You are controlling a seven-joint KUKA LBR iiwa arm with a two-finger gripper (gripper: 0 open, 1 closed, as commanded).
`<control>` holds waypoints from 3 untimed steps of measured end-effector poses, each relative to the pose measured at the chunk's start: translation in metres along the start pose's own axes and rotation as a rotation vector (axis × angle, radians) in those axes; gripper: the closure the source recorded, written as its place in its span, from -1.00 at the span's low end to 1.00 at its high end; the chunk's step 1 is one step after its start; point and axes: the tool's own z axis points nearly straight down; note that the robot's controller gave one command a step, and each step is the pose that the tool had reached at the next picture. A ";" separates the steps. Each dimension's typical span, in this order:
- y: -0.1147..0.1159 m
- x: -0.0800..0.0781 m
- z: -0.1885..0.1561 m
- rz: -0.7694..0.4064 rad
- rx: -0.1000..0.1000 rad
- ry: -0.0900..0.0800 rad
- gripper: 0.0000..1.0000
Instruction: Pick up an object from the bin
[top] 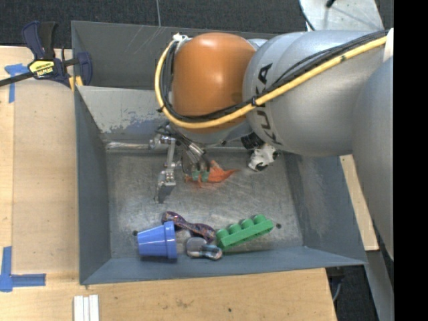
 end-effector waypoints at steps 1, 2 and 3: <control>-0.001 0.018 0.037 -0.130 0.000 -0.003 -1.00; 0.007 0.057 0.051 -0.396 0.001 0.002 -1.00; -0.001 0.069 0.077 -0.475 0.000 0.002 -1.00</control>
Offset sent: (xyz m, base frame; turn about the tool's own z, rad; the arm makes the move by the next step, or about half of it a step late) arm -0.0700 0.0112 -0.0514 -0.4218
